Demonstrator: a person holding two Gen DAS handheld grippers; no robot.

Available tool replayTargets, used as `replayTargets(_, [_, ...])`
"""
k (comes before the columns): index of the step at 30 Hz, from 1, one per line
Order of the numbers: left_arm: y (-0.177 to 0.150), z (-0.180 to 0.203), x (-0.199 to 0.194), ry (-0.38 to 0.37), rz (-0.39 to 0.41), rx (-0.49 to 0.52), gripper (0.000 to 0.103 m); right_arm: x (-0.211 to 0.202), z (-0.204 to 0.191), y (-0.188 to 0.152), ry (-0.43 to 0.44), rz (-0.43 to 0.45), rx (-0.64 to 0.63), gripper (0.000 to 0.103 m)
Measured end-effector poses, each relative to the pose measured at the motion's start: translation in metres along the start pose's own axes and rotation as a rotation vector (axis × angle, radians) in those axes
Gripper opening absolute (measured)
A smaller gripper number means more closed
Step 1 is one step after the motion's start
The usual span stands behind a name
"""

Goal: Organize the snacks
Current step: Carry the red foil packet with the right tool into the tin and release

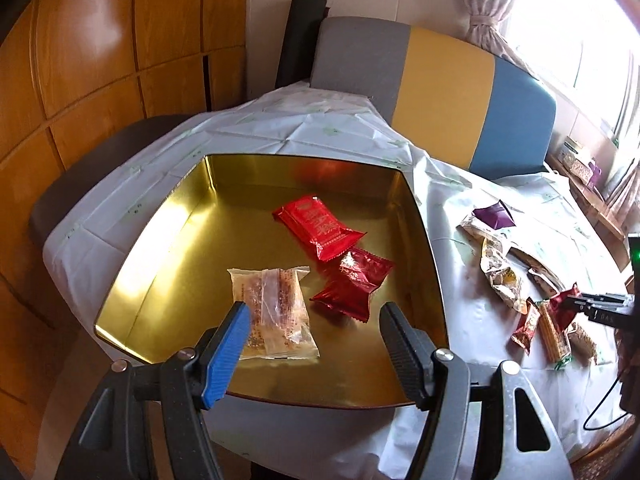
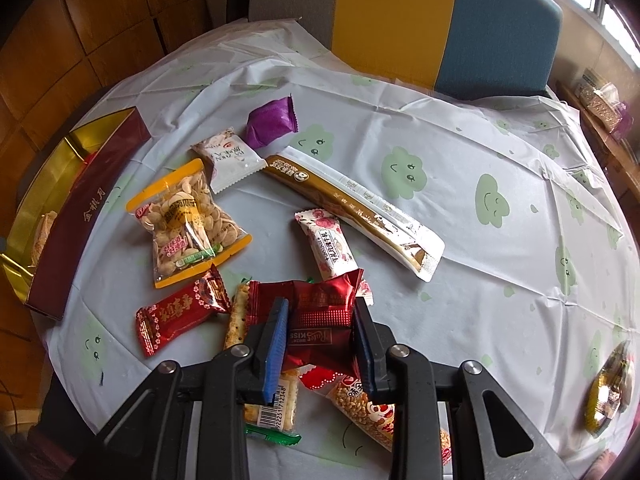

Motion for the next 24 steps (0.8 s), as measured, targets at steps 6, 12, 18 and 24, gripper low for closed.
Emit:
replayTargets(6, [-0.002, -0.001, -0.005, 0.004, 0.012, 0.013, 0.068, -0.003, -0.001, -0.001, 0.012, 0.014, 0.014, 0.031])
replayTargets(12, [-0.005, -0.007, -0.006, 0.004, 0.01, 0.003, 0.068, -0.01, -0.012, 0.0, 0.034, 0.032, 0.019, 0.031])
replayTargets(18, [-0.006, -0.013, -0.004, 0.004, 0.011, -0.012, 0.068, -0.033, -0.053, 0.013, 0.137, 0.101, -0.007, 0.031])
replayTargets(24, [-0.005, -0.031, -0.003, 0.009, 0.017, -0.063, 0.068, -0.042, -0.146, 0.032, 0.328, 0.139, -0.103, 0.031])
Point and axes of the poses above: each gripper's, at about its wrist camera, not at the fingertips, and x roughly the way its jaws point, z to its right, y to its top, the point moved 5 cm from there along x, roughly the way its jaws point, and after that the axes turned 8 degrees about y, right-handed, at the moved point
